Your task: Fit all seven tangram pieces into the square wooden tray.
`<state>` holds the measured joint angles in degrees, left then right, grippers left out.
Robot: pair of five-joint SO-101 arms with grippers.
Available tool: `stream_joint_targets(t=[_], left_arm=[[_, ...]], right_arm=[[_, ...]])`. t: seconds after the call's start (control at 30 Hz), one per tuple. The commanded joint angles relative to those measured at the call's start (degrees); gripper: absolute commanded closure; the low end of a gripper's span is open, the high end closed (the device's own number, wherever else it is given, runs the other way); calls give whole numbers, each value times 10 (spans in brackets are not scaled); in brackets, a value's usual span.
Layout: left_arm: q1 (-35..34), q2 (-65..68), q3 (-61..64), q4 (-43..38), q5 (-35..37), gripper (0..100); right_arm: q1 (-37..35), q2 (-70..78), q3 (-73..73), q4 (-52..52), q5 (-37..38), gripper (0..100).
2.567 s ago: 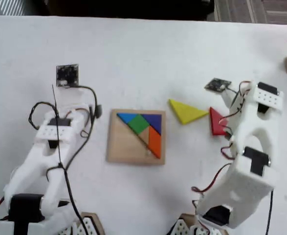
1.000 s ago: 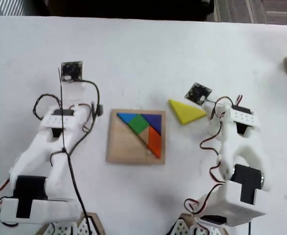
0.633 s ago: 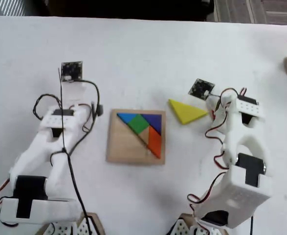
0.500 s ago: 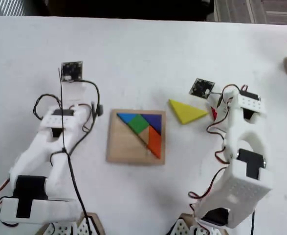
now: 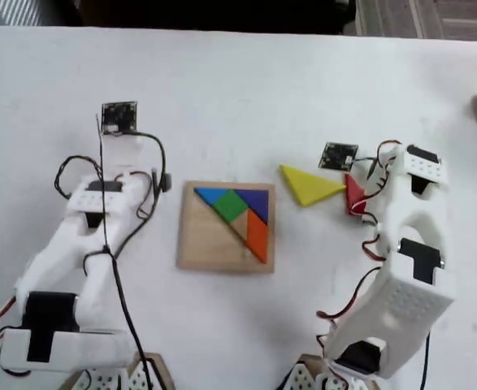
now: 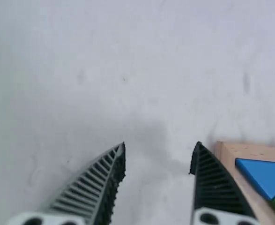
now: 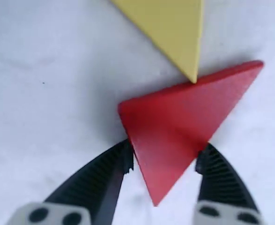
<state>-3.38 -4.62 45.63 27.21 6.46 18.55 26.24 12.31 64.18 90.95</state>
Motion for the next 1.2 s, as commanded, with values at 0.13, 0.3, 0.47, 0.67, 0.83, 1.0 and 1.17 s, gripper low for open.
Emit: stream_joint_targets(t=[0.13, 0.3, 0.47, 0.67, 0.83, 1.0, 1.17], left_arm=[[7, -3, -29, 3, -4, 762], [7, -3, -29, 3, -4, 762], [7, -3, -29, 3, -4, 762], [7, -3, -30, 3, -4, 762], [7, -4, -28, 3, -4, 762], [7, -5, -27, 3, -4, 762], [7, -5, -27, 3, -4, 762]], right_arm=[[15, 23, -1, 22, -7, 946], [23, -12, 19, 40, -29, 981], [36, -153, 109, 59, -33, 981], [-33, -425, 269, 34, -237, 981], [-115, -548, 331, -41, -421, 981], [-127, -549, 319, -124, -500, 981], [-129, -471, 312, -214, -514, 981]])
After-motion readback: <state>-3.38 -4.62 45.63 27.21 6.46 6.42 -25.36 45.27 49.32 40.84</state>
